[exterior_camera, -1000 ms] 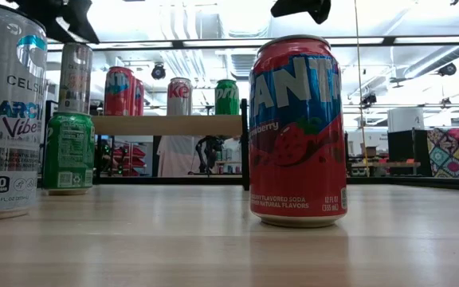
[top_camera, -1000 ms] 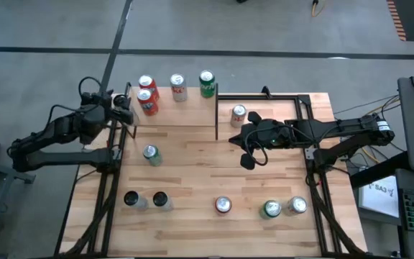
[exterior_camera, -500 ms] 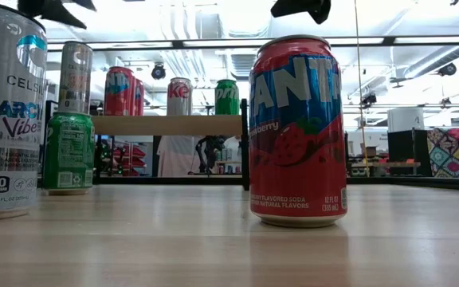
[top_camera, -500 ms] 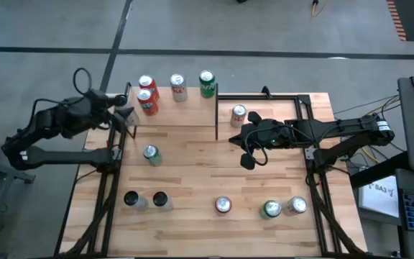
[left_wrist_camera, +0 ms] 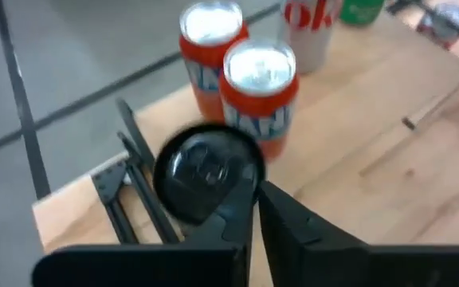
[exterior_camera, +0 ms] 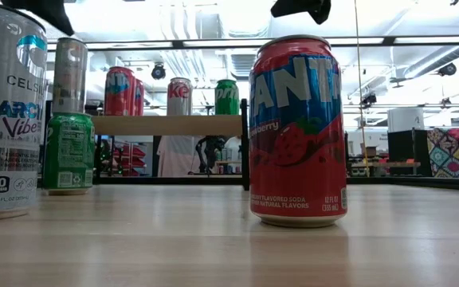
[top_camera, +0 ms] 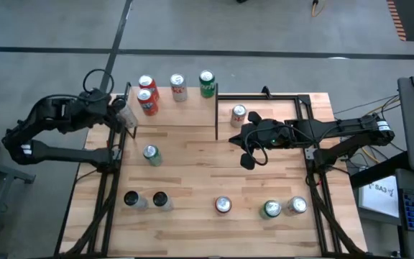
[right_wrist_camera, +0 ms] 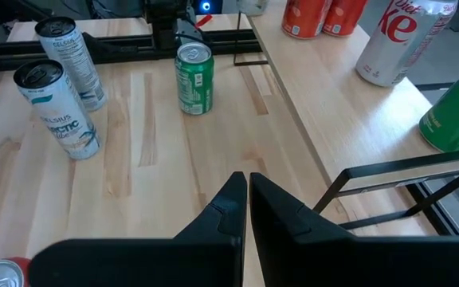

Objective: Place canned beverage on shelf
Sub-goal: Put the white and yellow soda can on the shelf

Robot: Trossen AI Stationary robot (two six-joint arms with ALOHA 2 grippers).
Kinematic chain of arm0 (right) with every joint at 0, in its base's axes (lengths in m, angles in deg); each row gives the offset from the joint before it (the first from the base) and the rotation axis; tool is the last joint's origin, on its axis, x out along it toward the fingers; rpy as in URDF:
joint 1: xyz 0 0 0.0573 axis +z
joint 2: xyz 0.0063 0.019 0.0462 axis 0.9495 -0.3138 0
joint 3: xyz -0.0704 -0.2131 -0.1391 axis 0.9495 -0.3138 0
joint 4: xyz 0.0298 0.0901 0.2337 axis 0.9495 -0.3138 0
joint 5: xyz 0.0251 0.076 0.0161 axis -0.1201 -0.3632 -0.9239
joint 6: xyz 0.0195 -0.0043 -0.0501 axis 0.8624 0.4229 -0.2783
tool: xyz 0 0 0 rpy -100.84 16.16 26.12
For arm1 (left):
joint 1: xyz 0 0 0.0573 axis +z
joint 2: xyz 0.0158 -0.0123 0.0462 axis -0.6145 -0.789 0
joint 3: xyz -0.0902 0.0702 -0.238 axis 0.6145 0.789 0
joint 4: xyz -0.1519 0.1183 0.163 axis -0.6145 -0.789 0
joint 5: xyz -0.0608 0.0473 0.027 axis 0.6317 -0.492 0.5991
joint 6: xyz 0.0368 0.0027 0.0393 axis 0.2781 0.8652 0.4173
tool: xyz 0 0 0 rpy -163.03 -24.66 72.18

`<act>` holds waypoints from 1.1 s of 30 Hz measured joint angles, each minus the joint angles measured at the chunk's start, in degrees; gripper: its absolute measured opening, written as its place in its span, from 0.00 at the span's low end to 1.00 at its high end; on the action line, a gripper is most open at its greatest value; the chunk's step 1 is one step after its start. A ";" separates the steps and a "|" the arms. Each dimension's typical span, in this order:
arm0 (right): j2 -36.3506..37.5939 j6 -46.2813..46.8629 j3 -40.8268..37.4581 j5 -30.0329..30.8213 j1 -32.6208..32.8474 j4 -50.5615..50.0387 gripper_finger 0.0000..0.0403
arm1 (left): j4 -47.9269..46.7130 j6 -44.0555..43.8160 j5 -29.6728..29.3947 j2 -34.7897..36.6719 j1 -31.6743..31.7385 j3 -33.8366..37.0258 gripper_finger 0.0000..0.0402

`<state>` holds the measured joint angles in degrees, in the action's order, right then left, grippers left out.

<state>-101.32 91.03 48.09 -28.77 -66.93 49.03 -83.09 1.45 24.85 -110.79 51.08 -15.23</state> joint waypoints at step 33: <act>0.02 0.56 0.00 0.01 1.62 -0.46 0.02 | 7.50 10.13 0.96 -1.45 0.00 -2.38 0.00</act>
<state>-101.30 91.58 48.09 -28.75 -65.32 48.57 -75.59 11.58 25.82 -112.24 51.08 -17.61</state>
